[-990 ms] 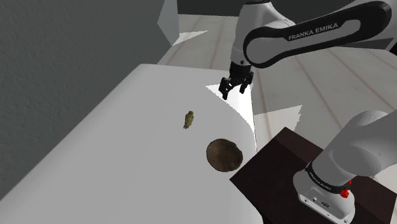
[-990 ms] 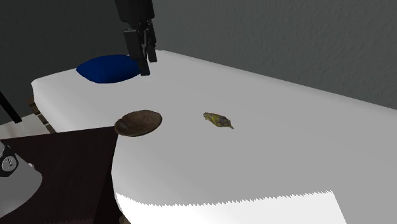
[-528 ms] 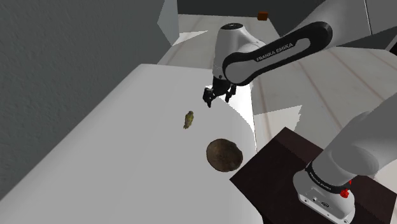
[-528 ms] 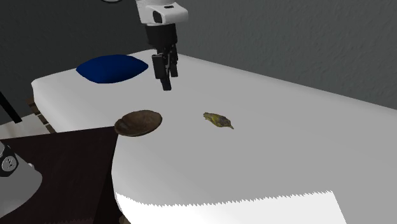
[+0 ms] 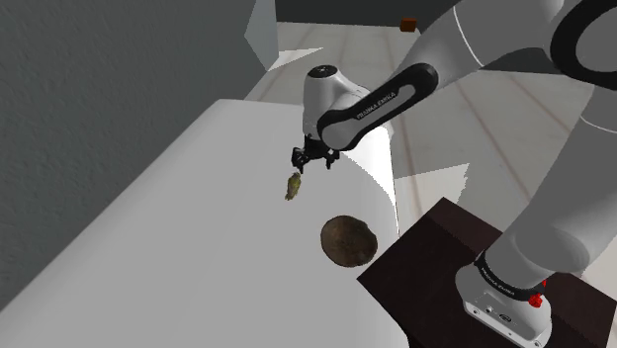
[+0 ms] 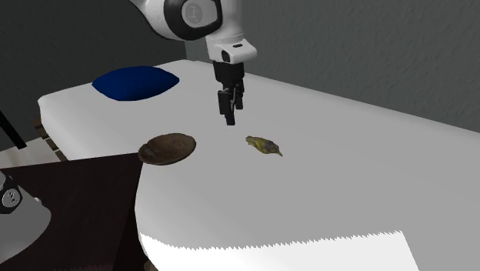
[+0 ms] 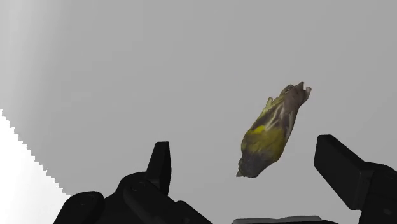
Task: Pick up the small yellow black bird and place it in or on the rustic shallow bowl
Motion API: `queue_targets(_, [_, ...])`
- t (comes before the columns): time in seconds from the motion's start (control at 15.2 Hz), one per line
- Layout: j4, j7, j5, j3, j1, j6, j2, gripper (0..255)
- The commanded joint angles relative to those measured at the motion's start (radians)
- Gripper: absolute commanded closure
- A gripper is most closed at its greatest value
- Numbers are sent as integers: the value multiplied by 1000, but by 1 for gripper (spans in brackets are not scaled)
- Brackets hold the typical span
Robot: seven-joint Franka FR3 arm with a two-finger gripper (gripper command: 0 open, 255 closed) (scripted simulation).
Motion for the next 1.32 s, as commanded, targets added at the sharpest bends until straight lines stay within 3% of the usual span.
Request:
queue_targets(0.0, [63, 79, -54, -15, 20, 21, 89, 0])
queue_targets(0.53, [361, 274, -160, -107, 115, 29, 401, 0])
queue_targets(1.25, [387, 290, -186, -131, 127, 86, 484, 0])
